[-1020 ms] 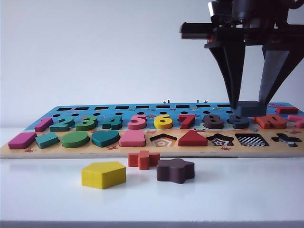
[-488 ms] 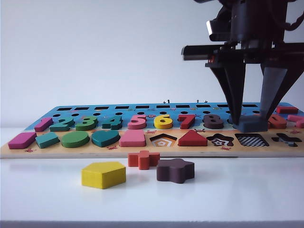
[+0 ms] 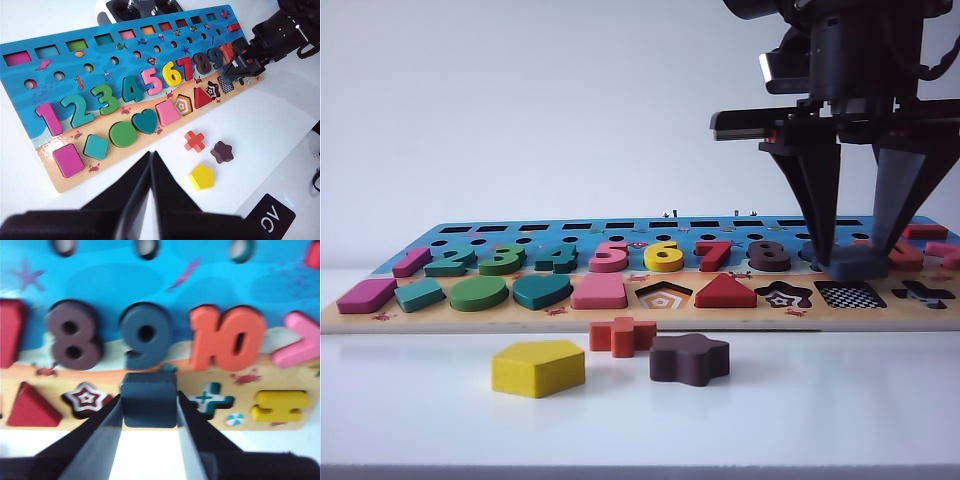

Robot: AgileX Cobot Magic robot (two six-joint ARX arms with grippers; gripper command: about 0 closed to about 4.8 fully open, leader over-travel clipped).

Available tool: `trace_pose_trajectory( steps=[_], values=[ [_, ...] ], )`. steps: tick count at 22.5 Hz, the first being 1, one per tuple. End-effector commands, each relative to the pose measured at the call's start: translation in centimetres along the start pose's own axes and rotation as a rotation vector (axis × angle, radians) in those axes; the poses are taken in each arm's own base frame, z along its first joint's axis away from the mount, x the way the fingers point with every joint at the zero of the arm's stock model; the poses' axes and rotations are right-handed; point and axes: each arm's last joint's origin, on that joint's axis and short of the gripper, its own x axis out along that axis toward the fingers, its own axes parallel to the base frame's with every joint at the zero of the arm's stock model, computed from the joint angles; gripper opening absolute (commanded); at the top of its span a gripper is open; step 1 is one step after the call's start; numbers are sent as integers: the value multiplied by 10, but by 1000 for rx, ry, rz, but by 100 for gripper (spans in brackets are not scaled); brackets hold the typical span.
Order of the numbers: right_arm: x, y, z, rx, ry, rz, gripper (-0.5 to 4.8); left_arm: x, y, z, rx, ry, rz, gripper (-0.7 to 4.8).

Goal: Insert the cube into the slot.

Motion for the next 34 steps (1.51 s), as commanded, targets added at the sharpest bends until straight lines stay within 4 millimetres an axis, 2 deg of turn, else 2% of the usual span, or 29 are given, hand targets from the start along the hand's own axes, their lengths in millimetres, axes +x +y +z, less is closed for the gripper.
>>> trace_pose_trajectory(
  steps=[1,15,34],
  values=[
    [1,-3,0,2,16,0,49,-1,-1,2,17,-14,1,7],
    [7,0,1,13,15,83,40,-1,-1,2,17,-14,1,7],
    [7,-3,-2,7,47,44,41,-1,-1,2,18,-15,1,7]
  ],
)
